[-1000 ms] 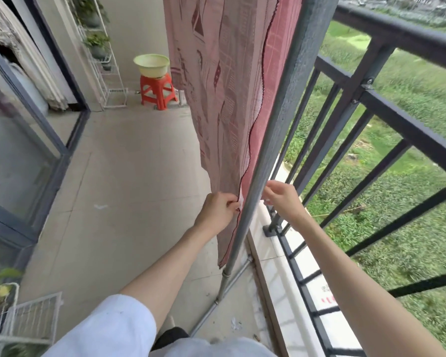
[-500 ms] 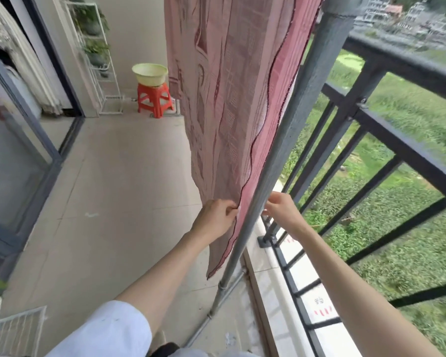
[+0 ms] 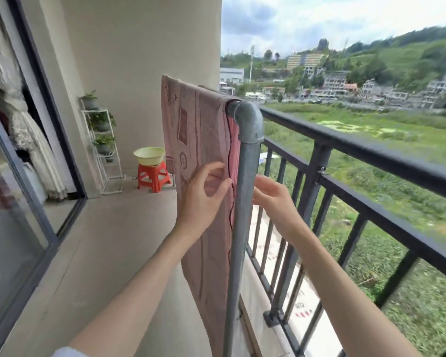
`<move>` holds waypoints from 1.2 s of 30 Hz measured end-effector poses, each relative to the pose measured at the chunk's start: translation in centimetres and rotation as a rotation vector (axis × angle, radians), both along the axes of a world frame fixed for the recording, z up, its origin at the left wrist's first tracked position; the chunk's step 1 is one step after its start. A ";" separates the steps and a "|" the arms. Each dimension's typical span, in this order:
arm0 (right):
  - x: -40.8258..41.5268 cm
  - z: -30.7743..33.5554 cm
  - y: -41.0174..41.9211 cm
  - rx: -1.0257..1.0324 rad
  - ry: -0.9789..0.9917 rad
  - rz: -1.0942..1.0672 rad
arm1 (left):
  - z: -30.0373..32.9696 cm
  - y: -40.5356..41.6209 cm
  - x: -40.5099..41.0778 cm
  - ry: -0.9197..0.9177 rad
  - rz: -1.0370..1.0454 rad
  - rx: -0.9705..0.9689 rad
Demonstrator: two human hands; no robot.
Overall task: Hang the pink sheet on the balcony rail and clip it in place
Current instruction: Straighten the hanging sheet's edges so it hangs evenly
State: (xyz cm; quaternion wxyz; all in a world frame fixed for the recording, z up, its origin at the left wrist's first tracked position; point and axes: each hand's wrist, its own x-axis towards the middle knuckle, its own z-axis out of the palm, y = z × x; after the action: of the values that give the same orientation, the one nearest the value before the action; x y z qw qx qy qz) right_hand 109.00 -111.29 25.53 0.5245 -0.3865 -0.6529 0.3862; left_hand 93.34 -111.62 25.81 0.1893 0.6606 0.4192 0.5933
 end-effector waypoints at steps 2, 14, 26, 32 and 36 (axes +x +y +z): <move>-0.2 2.0 0.3 0.074 0.021 -0.018 | 2.0 -0.1 0.1 -0.012 0.007 0.051; -1.3 7.0 2.0 0.318 -0.142 -0.164 | 6.5 1.2 1.0 0.043 0.170 0.144; -0.5 9.9 1.8 0.277 0.116 -0.221 | 9.4 1.1 0.4 0.090 0.255 0.157; -0.1 10.5 0.7 0.372 0.054 -0.285 | 9.7 -0.7 0.5 0.070 0.209 0.194; 0.7 10.0 -0.4 0.431 0.064 -0.300 | 9.4 -2.2 0.5 0.046 0.200 0.236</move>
State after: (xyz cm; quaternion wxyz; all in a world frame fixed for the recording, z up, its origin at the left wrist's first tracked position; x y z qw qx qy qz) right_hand 109.67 -111.72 35.50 0.6666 -0.3461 -0.6384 0.1683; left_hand 93.81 -113.87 35.17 0.0408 0.6465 0.4145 0.6392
